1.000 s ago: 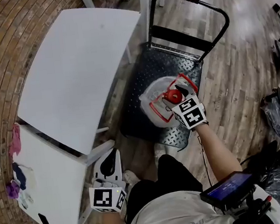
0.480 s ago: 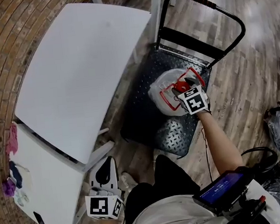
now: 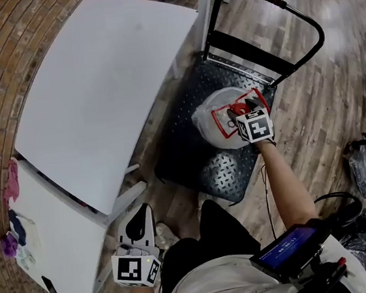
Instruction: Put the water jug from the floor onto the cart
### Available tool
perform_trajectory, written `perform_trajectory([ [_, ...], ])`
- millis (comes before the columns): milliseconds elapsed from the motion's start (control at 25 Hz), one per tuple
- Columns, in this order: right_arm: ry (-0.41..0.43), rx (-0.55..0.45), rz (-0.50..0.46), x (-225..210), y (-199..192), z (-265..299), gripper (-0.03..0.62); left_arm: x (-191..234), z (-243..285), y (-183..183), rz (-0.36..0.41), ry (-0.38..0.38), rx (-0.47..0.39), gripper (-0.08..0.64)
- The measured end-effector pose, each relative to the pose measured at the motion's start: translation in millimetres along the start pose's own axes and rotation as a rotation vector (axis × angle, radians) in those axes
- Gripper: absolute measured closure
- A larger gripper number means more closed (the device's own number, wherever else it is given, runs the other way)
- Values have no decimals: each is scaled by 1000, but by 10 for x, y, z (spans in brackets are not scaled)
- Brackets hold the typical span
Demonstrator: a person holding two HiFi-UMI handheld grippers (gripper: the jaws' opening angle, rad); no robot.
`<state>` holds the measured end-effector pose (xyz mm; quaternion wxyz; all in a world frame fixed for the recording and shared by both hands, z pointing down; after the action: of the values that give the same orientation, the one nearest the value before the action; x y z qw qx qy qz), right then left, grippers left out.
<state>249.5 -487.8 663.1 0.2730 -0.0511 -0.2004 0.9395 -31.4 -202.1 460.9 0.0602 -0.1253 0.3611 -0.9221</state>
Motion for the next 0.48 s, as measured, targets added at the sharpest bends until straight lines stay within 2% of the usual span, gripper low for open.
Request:
perform_trajectory([
  [120,17,-20,30,-69,-38,-2,282,-15,-37,-57,-9,-17,-1,558],
  [320,-5,-32,27,-75,-4,42,282,-20,-122,-204,-36,-44,0,558],
  [480,23,-64,64,-141,22,-50,281,-71,-253,-226,-52,-109,-35,558],
])
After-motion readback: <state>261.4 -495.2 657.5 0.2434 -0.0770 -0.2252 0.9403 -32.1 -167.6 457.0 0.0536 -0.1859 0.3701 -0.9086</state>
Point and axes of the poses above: the fingertips, and each gripper's own axes: z forward along the fingers, x to its left, y out of its top, the point moved 1 cm from there along -z, backward along the fingers, and after that the axes turned 15 degrees about x, right-handed, at the moved point
